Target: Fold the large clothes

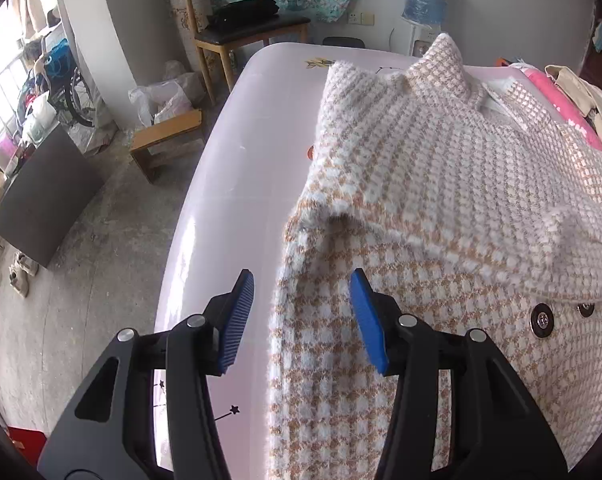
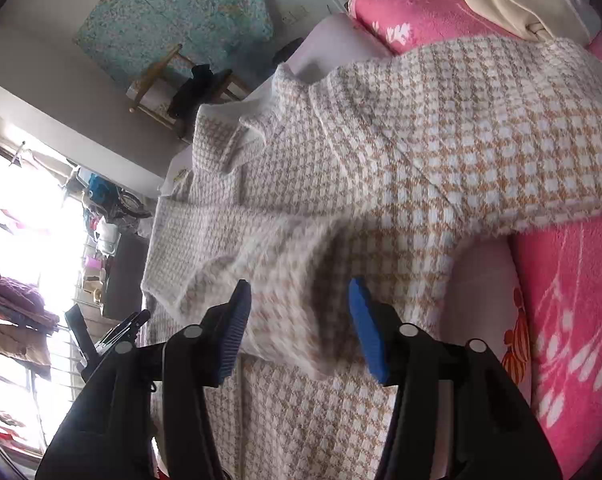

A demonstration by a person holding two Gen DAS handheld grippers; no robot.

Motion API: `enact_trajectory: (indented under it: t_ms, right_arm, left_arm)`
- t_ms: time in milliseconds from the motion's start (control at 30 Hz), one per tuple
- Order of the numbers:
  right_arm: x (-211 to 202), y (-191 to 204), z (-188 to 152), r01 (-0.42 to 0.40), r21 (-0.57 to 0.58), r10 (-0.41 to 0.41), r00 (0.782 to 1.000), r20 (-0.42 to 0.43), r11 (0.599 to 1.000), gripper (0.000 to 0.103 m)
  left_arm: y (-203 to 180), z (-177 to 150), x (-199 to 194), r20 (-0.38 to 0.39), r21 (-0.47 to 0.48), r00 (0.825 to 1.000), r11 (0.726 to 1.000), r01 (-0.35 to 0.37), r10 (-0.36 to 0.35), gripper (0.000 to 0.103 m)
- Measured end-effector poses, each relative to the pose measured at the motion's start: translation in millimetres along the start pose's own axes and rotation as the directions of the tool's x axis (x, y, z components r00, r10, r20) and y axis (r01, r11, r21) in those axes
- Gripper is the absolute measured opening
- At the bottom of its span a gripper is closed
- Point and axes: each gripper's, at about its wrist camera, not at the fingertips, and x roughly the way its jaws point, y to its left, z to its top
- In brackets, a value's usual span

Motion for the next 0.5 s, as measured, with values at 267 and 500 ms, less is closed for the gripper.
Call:
enact_trajectory:
  t_ms: [267,500]
  right_arm:
    - [51,-1,8,0.084,-0.010,-0.085,0.989,-0.120,0.996,0.054]
    - [68,14,1,0.153,-0.087,-0.166,0.972,-0.164,0.984,0.019]
  left_arm:
    - [-15,11,11,0.003,0.108,0.999,0.993,-0.037,0.037,0.042]
    - [-14,13,25,0.010,0.104,1.000,0.994,-0.029,0.028,0.034]
